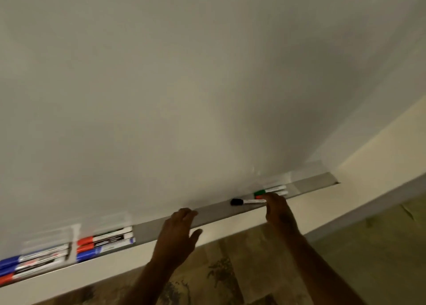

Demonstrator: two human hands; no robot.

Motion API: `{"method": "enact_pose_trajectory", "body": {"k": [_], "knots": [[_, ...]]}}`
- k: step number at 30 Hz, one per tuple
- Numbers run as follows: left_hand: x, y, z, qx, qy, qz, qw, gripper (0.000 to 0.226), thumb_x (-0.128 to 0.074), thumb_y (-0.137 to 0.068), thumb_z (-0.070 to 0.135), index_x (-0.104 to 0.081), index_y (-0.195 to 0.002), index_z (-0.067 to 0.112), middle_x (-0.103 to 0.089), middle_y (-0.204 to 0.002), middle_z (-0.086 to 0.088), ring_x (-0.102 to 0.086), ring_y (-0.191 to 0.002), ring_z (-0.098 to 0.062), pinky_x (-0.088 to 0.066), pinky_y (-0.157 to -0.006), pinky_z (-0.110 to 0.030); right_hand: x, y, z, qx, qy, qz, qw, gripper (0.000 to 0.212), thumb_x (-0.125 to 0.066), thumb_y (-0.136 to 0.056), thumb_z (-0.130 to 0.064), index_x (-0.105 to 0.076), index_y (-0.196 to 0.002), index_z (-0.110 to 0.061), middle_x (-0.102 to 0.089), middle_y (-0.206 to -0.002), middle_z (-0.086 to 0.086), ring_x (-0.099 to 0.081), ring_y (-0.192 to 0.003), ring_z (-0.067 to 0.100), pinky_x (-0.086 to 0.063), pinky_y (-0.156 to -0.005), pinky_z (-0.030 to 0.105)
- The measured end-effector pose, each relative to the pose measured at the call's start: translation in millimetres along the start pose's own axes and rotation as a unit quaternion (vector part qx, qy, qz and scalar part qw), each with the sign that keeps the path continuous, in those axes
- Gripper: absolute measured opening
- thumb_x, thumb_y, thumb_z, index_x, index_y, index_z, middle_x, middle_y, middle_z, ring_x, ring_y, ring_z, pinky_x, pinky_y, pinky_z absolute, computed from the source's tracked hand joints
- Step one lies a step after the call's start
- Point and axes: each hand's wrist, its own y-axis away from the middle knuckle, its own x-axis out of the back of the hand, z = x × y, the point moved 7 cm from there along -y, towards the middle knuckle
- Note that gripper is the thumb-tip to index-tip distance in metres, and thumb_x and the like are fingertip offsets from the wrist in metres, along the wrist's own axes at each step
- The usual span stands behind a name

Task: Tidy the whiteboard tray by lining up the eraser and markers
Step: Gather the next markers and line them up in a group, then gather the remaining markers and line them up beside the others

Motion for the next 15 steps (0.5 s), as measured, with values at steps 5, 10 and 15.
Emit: {"method": "enact_pose_trajectory", "body": {"k": [5,10,15], "knots": [[-80,-70,82,-0.050,-0.036,-0.097,0.993,0.058,-0.052,-0.091,0.048,-0.035,-0.141,0.026,-0.036,-0.149,0.000,-0.029,-0.135,-0.019,-0.026,-0.110,-0.037,-4,-45,68,0.078,0.127,-0.152,0.977,0.055,-0.058,-0.091,-0.015,-0.037,-0.142,-0.022,-0.034,-0.153,0.001,-0.025,-0.143,0.021,-0.028,-0.117,0.041],[-140,-116,116,-0.055,-0.107,-0.156,0.980,0.060,-0.052,-0.093,0.043,-0.031,-0.144,0.019,-0.028,-0.154,-0.007,-0.021,-0.141,-0.025,-0.022,-0.114,-0.044,-30,-71,104,0.150,0.193,-0.219,0.945,0.082,-0.065,-0.082,-0.049,-0.021,-0.147,-0.027,-0.025,-0.156,0.002,-0.025,-0.142,0.025,-0.025,-0.115,0.045],[-158,-123,111,-0.069,-0.177,-0.147,0.971,0.050,-0.049,-0.096,0.035,-0.035,-0.140,0.015,-0.036,-0.148,-0.008,-0.032,-0.135,-0.027,-0.027,-0.110,-0.042,-49,-80,118,0.192,0.239,-0.199,0.931,0.059,-0.052,-0.094,-0.040,-0.027,-0.145,-0.027,-0.036,-0.149,0.009,-0.039,-0.131,0.030,-0.034,-0.109,0.044]]}}
